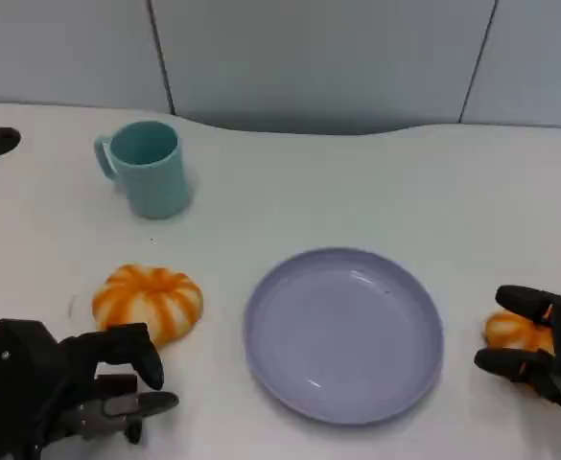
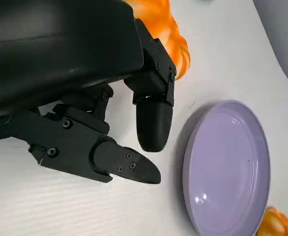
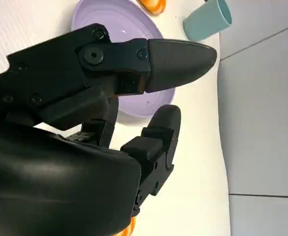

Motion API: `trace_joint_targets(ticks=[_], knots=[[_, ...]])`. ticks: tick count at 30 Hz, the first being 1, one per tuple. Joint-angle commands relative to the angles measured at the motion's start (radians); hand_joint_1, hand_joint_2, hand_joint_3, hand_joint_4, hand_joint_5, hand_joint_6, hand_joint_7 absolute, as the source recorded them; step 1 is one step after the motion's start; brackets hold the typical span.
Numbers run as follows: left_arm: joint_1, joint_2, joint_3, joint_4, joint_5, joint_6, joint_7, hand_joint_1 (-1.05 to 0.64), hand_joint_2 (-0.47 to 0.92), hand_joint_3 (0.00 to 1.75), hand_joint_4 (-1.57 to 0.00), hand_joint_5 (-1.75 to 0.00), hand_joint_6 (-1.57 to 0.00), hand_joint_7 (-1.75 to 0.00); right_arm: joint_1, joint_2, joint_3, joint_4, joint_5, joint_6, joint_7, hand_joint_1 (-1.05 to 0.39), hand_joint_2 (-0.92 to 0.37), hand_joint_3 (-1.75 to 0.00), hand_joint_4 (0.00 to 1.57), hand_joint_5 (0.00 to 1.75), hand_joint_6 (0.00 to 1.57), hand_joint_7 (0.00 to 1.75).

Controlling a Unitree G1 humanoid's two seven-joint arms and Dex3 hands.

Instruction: Grasp the bread from the table and place it into the plate.

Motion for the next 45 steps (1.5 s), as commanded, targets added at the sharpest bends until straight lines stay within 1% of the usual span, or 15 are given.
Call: trace_joint_targets(ticks=[1, 5, 10, 13, 15, 17, 20, 21, 23, 25, 26, 29, 36, 40, 45], knots=[[0.030, 0.006, 0.027, -0.036, -0.017, 0.017, 0.016, -0.38, 0.89, 0.03, -0.74, -1.75, -0.55, -1.75, 0.004, -0.004, -0.004, -0.015, -0.004, -0.003, -0.009, -0.31, -0.92, -0.43, 0.49, 0.99, 0.51, 0.65], [0.013, -0.042, 0.088, -0.036, -0.092, -0.200, 0.003, -0.35, 0.91, 0.05, -0.75, -1.75, -0.56, -1.75, 0.002, 0.001, -0.002, -0.018, 0.000, 0.004, -0.017, -0.31, -0.92, -0.43, 0.50, 0.99, 0.51, 0.65], [-0.038, -0.039, 0.094, -0.017, 0.006, -0.486, 0.082, -0.28, 0.92, 0.11, -0.78, -1.75, -0.54, -1.75, -0.006, 0.002, -0.001, -0.015, 0.006, 0.011, -0.016, -0.31, -0.92, -0.43, 0.50, 1.00, 0.51, 0.65], [-0.111, 0.041, 0.076, 0.041, 0.250, -0.693, 0.204, -0.30, 0.92, 0.12, -0.74, -1.75, -0.52, -1.75, -0.008, 0.001, 0.003, -0.016, 0.001, 0.013, -0.019, -0.32, -0.92, -0.44, 0.49, 1.00, 0.50, 0.65], [-0.147, 0.125, 0.057, 0.009, 0.486, -0.738, 0.309, -0.39, 0.92, 0.12, -0.60, -1.74, -0.42, -1.69, -0.011, 0.004, 0.004, -0.016, 0.000, 0.016, -0.026, -0.32, -0.92, -0.43, 0.49, 0.99, 0.50, 0.65], [-0.174, 0.182, 0.032, -0.039, 0.624, -0.711, 0.337, -0.49, 0.92, 0.10, -0.48, -1.61, -0.41, -1.39, -0.013, 0.006, 0.004, -0.011, 0.002, 0.012, -0.025, -0.32, -0.92, -0.43, 0.49, 0.99, 0.50, 0.65], [-0.201, 0.234, -0.010, -0.113, 0.738, -0.633, 0.312, -0.60, 0.92, 0.07, -0.44, -0.99, -0.59, -0.46, -0.013, 0.004, 0.005, -0.002, 0.002, 0.001, -0.016, -0.32, -0.92, -0.43, 0.49, 1.00, 0.50, 0.65], [-0.205, 0.243, -0.021, -0.126, 0.757, -0.619, 0.315, -0.62, 0.92, 0.06, -0.45, -0.80, -0.62, -0.26, -0.013, 0.003, 0.006, -0.001, 0.002, -0.001, -0.014, -0.33, -0.92, -0.43, 0.49, 1.00, 0.50, 0.65], [-0.206, 0.254, -0.038, -0.141, 0.770, -0.598, 0.322, -0.63, 0.92, 0.06, -0.46, -0.63, -0.66, -0.09, -0.013, 0.002, 0.006, -0.001, 0.001, -0.002, -0.013, -0.33, -0.92, -0.43, 0.50, 1.00, 0.50, 0.65], [-0.233, 0.280, -0.076, -0.153, 0.811, -0.579, 0.299, -0.63, 0.92, 0.05, -0.47, -0.59, -0.66, -0.06, -0.010, 0.004, 0.008, -0.007, -0.001, 0.002, -0.018, -0.33, -0.92, -0.43, 0.50, 1.00, 0.50, 0.65], [-0.268, 0.298, -0.111, -0.157, 0.840, -0.562, 0.250, -0.71, 0.90, 0.03, -0.19, -0.35, -0.39, -0.03, -0.007, 0.005, 0.010, -0.012, -0.002, 0.004, -0.021, -0.33, -0.92, -0.42, 0.50, 1.00, 0.51, 0.66], [-0.345, 0.332, -0.186, -0.148, 0.870, -0.523, 0.130, -0.74, 0.83, 0.00, -0.02, -0.05, -0.15, -0.01, -0.004, 0.004, 0.013, -0.017, -0.004, 0.006, -0.022, -0.34, -0.92, -0.42, 0.50, 0.99, 0.51, 0.66], [-0.373, 0.356, -0.232, -0.147, 0.847, -0.491, 0.097, -0.71, 0.81, 0.00, 0.00, 0.00, -0.10, 0.00, -0.004, 0.003, 0.015, -0.017, -0.004, 0.006, -0.025, -0.34, -0.92, -0.42, 0.50, 0.98, 0.51, 0.66], [-0.465, 0.299, -0.323, 0.001, 0.855, -0.407, -0.014, -0.59, 0.73, 0.00, 0.00, 0.00, -0.05, -0.01, -0.005, -0.001, 0.020, -0.022, -0.005, 0.010, -0.022, -0.35, -0.92, -0.43, 0.51, 0.99, 0.50, 0.66], [-0.520, 0.264, -0.390, 0.109, 0.883, -0.352, 0.000, -0.65, 0.73, 0.01, 0.00, 0.00, -0.06, -0.01, -0.002, 0.006, 0.017, -0.031, 0.002, 0.019, -0.034, -0.35, -0.92, -0.43, 0.51, 0.99, 0.50, 0.67]])
